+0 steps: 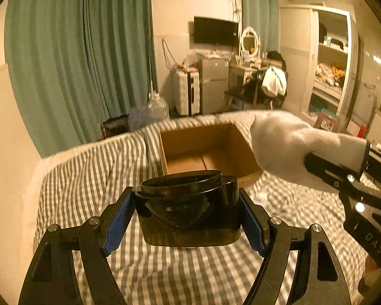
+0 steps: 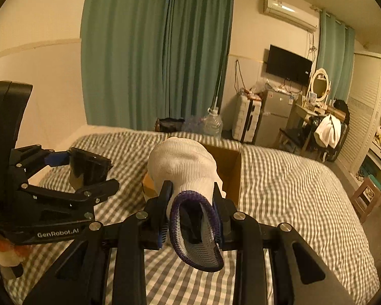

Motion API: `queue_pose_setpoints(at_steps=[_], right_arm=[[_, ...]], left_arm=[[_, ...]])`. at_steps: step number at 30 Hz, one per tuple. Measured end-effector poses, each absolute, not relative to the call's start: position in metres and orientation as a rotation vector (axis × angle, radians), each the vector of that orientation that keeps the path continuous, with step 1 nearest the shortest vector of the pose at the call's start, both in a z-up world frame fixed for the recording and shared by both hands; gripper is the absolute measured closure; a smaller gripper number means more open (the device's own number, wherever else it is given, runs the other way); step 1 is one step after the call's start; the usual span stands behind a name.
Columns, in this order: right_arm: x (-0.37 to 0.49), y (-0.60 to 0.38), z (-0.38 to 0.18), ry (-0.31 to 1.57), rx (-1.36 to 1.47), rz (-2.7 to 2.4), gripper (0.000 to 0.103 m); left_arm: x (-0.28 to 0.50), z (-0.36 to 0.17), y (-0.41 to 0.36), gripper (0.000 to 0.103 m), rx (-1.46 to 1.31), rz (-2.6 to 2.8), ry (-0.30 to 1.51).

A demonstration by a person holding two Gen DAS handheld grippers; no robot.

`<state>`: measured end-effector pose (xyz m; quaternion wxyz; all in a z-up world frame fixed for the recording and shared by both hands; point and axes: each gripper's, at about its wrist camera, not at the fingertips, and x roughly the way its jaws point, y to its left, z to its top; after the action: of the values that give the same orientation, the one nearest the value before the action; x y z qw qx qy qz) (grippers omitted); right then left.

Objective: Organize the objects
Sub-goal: 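Grasp the black round container with the left gripper and lift it, then drop the sock and black container into the box with both grippers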

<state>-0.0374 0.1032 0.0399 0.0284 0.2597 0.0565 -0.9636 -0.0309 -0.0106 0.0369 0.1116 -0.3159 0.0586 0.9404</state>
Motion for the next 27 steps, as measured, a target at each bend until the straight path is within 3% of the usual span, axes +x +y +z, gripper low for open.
queue_pose_setpoints(at_steps=[7,14,27], right_arm=[[-0.068,0.111,0.069,0.163,0.73,-2.996,0.075],[-0.134,0.126,0.069,0.103,0.771,-2.99,0.075],[-0.246,0.165,-0.031,-0.052,1.047,-2.901,0.075]], left_arm=[[-0.08,0.063,-0.012,0.024,-0.894,2.737,0.085],[-0.152,0.051,-0.003,0.024,-0.995,2.696,0.075],[-0.247,-0.039,0.025,0.024,-1.199,2.612,0.125]])
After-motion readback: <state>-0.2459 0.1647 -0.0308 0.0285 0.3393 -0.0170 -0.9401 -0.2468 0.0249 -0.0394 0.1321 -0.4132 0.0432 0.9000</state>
